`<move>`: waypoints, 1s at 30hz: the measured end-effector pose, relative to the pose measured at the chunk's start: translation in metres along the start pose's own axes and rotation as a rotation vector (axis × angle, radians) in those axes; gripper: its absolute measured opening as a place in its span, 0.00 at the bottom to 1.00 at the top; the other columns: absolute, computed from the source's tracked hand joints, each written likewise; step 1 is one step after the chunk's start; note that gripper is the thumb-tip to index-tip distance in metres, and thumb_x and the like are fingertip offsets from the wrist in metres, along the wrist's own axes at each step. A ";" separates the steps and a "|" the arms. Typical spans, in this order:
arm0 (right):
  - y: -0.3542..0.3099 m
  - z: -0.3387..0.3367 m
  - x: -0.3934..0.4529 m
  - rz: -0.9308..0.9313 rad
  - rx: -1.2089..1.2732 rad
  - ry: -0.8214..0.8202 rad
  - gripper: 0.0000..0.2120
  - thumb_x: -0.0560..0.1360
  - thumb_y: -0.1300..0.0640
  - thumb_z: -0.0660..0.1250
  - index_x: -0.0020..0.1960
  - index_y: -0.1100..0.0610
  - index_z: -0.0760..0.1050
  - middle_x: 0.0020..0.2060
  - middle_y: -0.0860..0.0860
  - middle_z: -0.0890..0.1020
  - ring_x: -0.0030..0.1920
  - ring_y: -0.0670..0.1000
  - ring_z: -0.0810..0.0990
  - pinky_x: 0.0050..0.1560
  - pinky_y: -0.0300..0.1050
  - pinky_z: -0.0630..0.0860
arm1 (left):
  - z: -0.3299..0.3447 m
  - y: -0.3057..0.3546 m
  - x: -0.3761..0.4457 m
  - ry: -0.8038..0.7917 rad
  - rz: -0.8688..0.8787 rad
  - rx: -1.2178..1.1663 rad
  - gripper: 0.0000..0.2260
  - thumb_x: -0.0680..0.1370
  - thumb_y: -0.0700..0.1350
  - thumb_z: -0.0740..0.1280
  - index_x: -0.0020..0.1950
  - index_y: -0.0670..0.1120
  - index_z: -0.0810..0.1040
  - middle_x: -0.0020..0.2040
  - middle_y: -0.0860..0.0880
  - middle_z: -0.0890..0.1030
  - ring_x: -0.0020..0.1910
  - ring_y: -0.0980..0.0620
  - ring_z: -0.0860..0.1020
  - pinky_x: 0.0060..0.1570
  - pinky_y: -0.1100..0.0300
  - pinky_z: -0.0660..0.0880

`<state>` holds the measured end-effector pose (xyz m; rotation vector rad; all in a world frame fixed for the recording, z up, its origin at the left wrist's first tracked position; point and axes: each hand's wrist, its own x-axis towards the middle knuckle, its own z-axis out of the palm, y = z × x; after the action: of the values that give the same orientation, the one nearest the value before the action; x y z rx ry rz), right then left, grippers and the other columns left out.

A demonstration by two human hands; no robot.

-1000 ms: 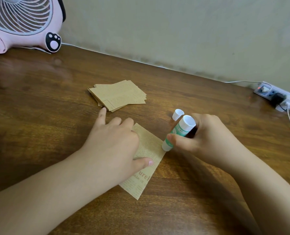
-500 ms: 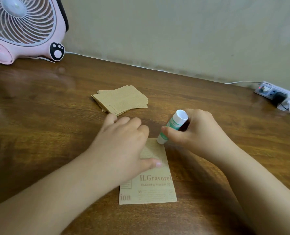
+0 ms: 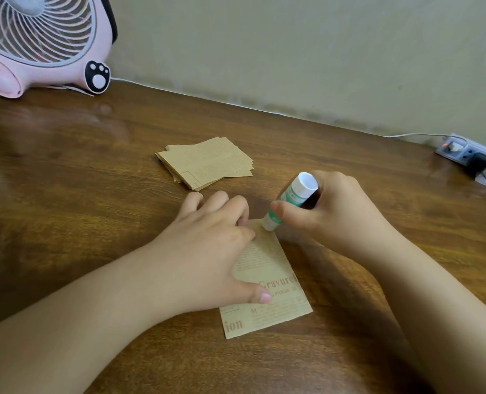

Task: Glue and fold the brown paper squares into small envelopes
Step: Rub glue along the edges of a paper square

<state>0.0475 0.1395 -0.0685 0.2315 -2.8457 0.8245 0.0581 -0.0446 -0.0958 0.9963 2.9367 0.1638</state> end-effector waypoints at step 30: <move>-0.003 -0.008 -0.034 -0.062 -0.030 -0.119 0.17 0.65 0.45 0.69 0.38 0.61 0.78 0.31 0.54 0.81 0.32 0.52 0.77 0.33 0.48 0.72 | 0.002 -0.002 0.003 -0.035 0.010 0.022 0.39 0.66 0.75 0.55 0.71 0.56 0.67 0.67 0.64 0.60 0.65 0.59 0.54 0.69 0.45 0.37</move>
<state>0.0823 0.1454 -0.0671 0.3746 -2.9419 0.7796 0.0550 -0.0443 -0.0983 1.0065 2.9088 0.1133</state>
